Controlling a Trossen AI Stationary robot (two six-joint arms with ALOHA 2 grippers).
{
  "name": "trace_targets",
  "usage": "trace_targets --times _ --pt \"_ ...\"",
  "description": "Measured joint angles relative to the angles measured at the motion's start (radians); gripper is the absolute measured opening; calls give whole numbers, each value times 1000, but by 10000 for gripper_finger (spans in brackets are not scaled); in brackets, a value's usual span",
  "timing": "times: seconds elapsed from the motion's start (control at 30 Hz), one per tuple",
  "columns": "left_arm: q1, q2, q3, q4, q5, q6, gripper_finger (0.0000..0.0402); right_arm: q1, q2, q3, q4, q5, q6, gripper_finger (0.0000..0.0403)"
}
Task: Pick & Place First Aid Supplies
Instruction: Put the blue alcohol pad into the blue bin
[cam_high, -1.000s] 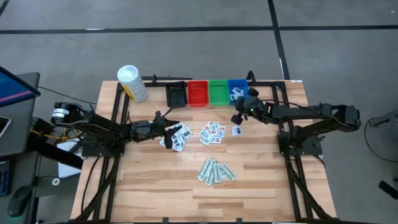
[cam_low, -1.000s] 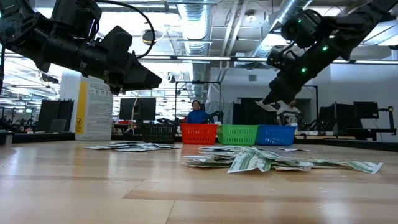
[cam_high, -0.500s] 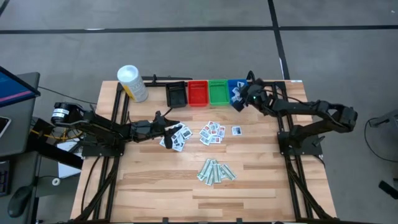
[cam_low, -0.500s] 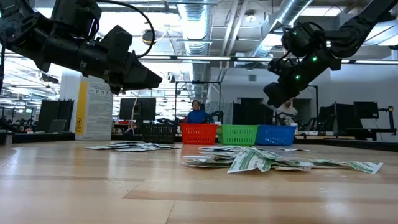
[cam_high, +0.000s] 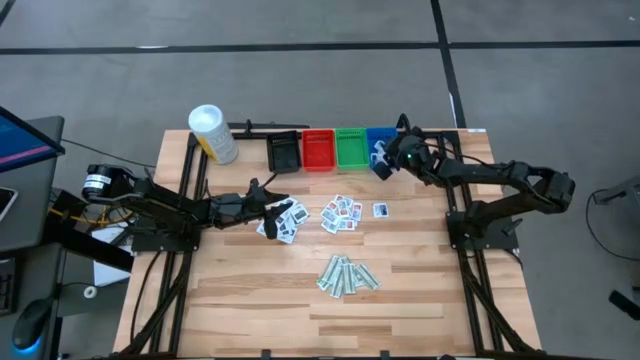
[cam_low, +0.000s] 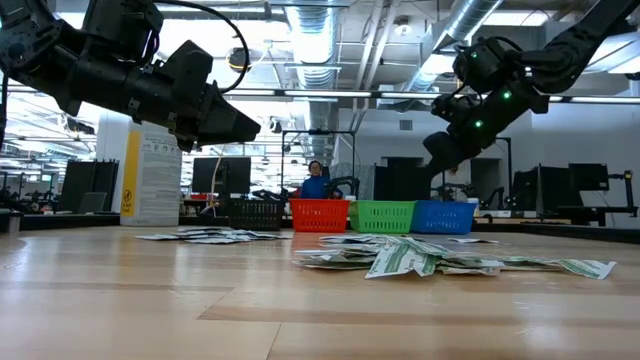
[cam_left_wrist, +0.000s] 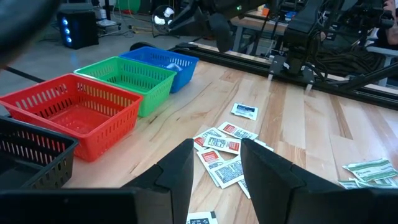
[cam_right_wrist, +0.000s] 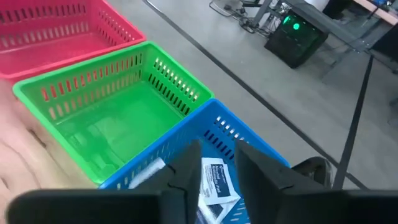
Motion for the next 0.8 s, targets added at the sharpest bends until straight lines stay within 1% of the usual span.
trace_targets --times 0.13,0.23,0.27,0.33,0.5,0.57,0.67,0.73,0.8 --pt "0 0 0 0 0 0 134 -3 0 0 -9 -1 33 119" --pt "0 0 0 0 0 0 134 1 0 0 -38 -7 35 128" --pt "0 0 0 0 0 0 134 6 -1 0 -50 -23 35 129" --pt "0 0 0 0 0 0 134 16 -1 0 -71 -89 31 128" --pt "0 0 0 0 0 0 134 59 -1 0 -103 -371 -53 119" --pt "0 0 0 0 0 0 134 84 -1 0 -124 -451 -85 116" --pt "0 0 0 0 0 0 134 123 -1 0 -180 -528 -125 113" --pt "0 0 0 0 0 0 134 148 -1 0 -226 -552 -130 113" --pt "0 0 0 0 0 0 134 174 -1 0 -282 -554 -126 113"
